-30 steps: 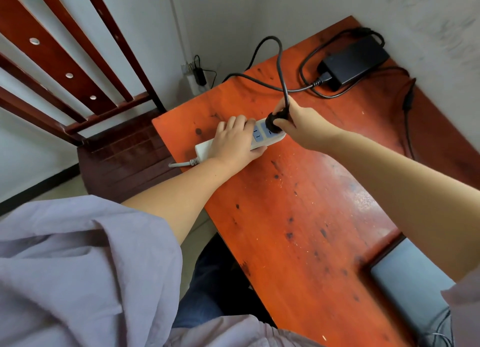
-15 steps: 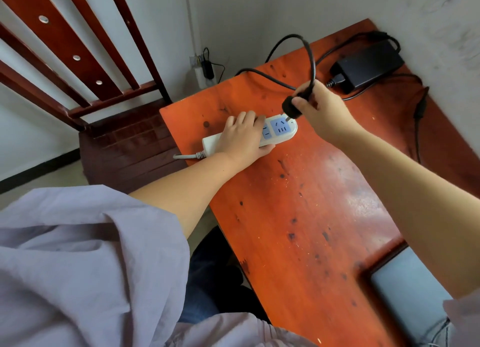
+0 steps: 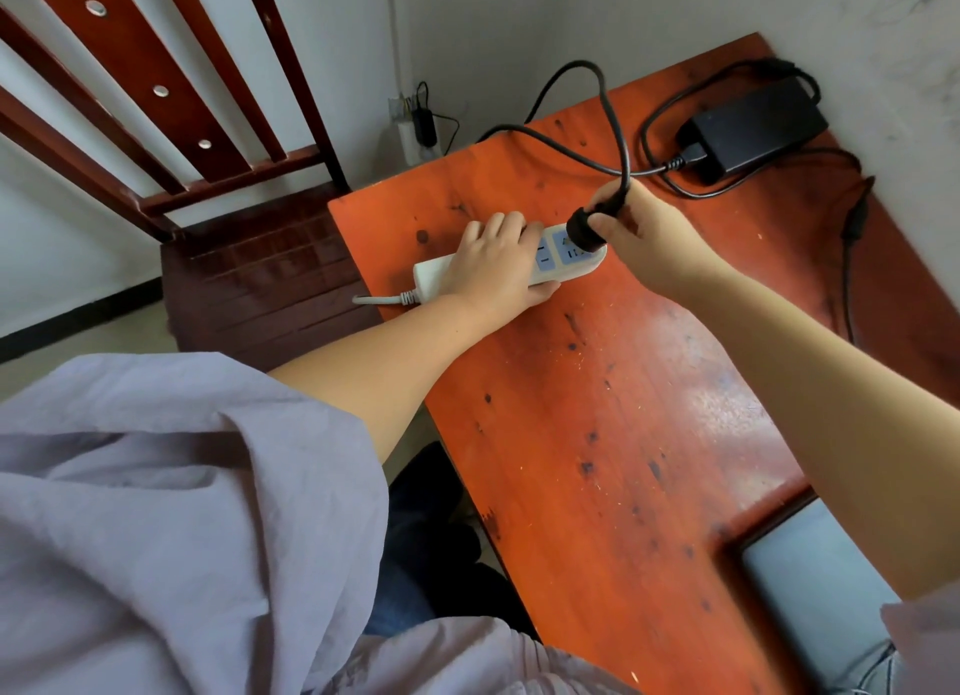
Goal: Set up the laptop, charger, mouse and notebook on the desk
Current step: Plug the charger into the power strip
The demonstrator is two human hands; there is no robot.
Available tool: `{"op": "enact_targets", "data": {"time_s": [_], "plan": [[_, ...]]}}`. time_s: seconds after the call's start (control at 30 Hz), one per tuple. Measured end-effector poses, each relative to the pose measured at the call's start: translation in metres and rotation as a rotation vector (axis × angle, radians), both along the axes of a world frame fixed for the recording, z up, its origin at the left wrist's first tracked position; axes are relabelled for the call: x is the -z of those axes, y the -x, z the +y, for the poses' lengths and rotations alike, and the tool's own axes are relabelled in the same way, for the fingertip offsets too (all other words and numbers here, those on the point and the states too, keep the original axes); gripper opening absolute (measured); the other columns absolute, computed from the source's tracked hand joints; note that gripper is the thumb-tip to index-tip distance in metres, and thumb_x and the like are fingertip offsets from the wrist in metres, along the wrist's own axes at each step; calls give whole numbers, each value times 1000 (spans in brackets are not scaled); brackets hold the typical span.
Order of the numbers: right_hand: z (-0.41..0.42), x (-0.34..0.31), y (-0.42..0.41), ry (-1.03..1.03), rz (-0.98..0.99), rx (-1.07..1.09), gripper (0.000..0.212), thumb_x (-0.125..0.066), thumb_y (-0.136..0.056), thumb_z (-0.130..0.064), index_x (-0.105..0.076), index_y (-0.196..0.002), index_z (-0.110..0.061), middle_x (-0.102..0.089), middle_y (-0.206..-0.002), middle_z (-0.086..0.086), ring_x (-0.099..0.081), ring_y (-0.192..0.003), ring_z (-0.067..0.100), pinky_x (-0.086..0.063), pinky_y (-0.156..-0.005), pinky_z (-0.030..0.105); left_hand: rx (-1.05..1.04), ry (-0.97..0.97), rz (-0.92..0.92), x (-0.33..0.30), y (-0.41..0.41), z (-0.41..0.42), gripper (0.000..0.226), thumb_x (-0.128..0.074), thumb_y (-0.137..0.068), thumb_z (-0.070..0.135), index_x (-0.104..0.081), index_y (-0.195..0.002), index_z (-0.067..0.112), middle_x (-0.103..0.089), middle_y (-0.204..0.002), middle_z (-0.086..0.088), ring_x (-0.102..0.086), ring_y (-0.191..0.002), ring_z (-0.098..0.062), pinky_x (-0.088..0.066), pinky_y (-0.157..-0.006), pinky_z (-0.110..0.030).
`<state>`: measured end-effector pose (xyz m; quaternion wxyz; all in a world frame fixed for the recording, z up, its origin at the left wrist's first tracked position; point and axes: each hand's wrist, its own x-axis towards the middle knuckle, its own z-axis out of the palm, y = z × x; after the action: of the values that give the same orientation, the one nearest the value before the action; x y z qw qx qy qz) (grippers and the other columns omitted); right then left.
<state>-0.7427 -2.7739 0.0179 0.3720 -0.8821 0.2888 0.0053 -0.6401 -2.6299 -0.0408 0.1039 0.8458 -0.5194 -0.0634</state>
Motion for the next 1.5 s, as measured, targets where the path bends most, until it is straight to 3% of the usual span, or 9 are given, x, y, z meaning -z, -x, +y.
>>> {"op": "enact_targets", "data": {"time_s": [0.37,0.63,0.8,0.9,1.0,1.17,1.37,1.5], "plan": [[10,3,0,68,-35,92,8,-49,-93,-20,-51,-100,-18,-53,-87,-12,-48,-71,-9,-35,-55,6,-4,-3,-7,1,1,0,59,-51,-85,52,-46,-127,12,-53,-117,-8,-47,-112,-25,-35,-95,-37],[20,0,-8,107,28,-17,14,-47,-94,-19,-47,-103,-8,-57,-91,0,-53,-80,16,-39,-60,18,3,-32,-5,1,1,0,65,-49,-86,53,-41,-134,11,-51,-123,-9,-46,-115,-27,-34,-96,-38],[12,-7,-21,126,121,-49,19,-46,-95,-23,-45,-107,-8,-56,-96,5,-53,-83,20,-39,-60,23,1,-29,-25,0,0,-1,60,-49,-85,53,-46,-128,11,-52,-119,-10,-47,-113,-28,-35,-94,-38],[17,-2,-14,127,75,-26,19,-46,-95,-21,-45,-106,-5,-57,-94,5,-54,-81,20,-41,-58,20,0,-25,-15,2,0,-1,61,-50,-85,52,-45,-129,11,-52,-120,-10,-46,-114,-28,-35,-95,-39],[26,3,-7,141,40,-4,20,-44,-95,-20,-43,-105,-3,-56,-92,6,-53,-79,21,-43,-62,26,3,-17,-10,2,0,0,64,-49,-85,53,-42,-133,11,-51,-122,-9,-46,-116,-27,-34,-96,-38],[14,0,-10,84,26,13,10,-45,-94,-20,-45,-100,-13,-55,-83,-10,-53,-75,5,-36,-56,11,0,-12,-11,1,0,-1,60,-51,-85,52,-45,-129,12,-52,-120,-9,-47,-114,-27,-34,-96,-38],[24,8,-7,132,-1,2,17,-44,-95,-20,-43,-104,-6,-57,-95,2,-55,-82,19,-46,-66,25,4,-31,-12,0,0,-1,66,-50,-85,53,-40,-135,11,-51,-123,-9,-46,-116,-27,-34,-97,-39],[21,5,-10,79,-23,35,16,-45,-95,-19,-44,-104,-6,-58,-93,0,-57,-82,18,-44,-64,22,-5,-23,1,-1,0,-1,63,-51,-85,52,-43,-132,12,-51,-121,-9,-46,-115,-28,-33,-97,-39]]}}
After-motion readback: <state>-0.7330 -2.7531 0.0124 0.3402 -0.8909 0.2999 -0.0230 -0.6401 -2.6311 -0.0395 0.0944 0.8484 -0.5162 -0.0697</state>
